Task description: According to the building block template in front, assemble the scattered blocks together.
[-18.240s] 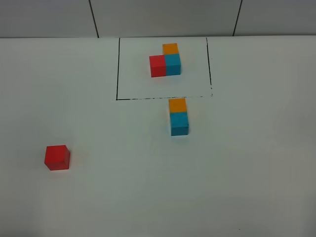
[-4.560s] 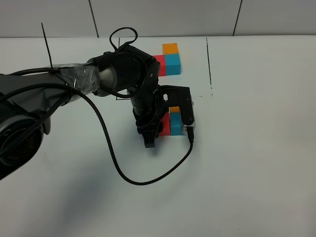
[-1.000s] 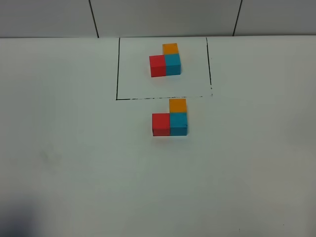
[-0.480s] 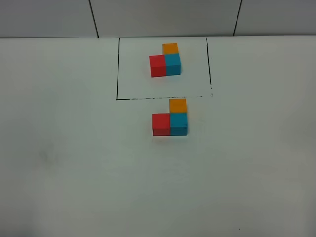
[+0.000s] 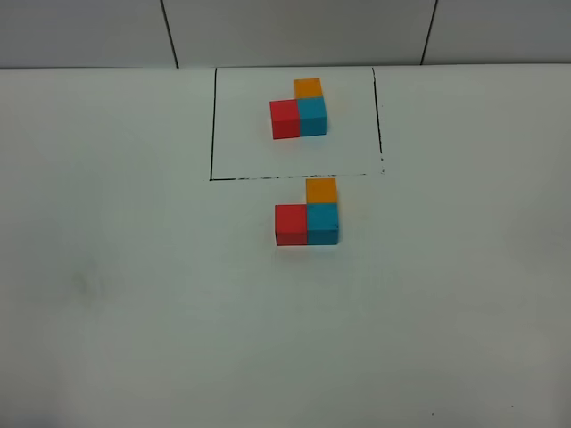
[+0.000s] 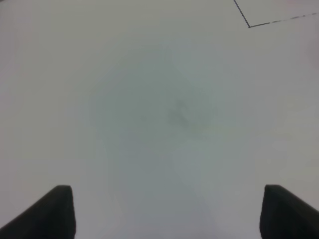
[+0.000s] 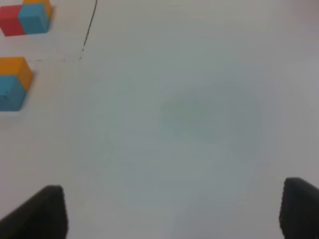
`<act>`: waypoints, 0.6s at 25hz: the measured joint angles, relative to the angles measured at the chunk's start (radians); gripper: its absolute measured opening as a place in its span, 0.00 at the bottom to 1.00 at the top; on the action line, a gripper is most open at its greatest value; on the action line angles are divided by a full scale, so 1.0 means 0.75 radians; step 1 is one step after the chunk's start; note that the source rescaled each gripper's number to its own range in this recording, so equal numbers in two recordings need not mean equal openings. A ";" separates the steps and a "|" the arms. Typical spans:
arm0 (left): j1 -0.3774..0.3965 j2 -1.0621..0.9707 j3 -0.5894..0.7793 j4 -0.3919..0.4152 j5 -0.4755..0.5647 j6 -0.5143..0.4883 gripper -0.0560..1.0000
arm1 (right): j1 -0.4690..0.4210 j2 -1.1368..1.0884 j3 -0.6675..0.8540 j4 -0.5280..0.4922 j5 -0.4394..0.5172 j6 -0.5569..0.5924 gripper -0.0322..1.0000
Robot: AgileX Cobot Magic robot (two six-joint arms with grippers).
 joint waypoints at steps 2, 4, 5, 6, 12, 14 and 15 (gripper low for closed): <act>0.000 0.000 0.000 0.000 0.000 -0.005 0.74 | 0.000 0.000 0.000 0.000 0.000 0.001 0.74; 0.000 0.000 0.000 0.000 0.000 -0.020 0.74 | 0.000 0.000 0.000 0.000 0.000 0.001 0.74; 0.000 0.000 0.000 0.000 0.000 -0.024 0.74 | 0.000 0.000 0.000 0.000 0.000 0.001 0.74; 0.000 0.000 0.000 0.000 0.000 -0.027 0.74 | 0.000 0.000 0.000 0.000 0.000 0.001 0.74; 0.000 0.000 0.000 0.000 0.000 -0.031 0.74 | 0.000 0.000 0.000 0.000 0.000 0.001 0.74; 0.000 0.000 0.000 0.000 0.000 -0.031 0.74 | 0.000 0.000 0.000 0.000 0.000 0.001 0.74; 0.000 0.000 0.000 0.000 0.000 -0.031 0.74 | 0.000 0.000 0.000 0.000 0.000 0.001 0.74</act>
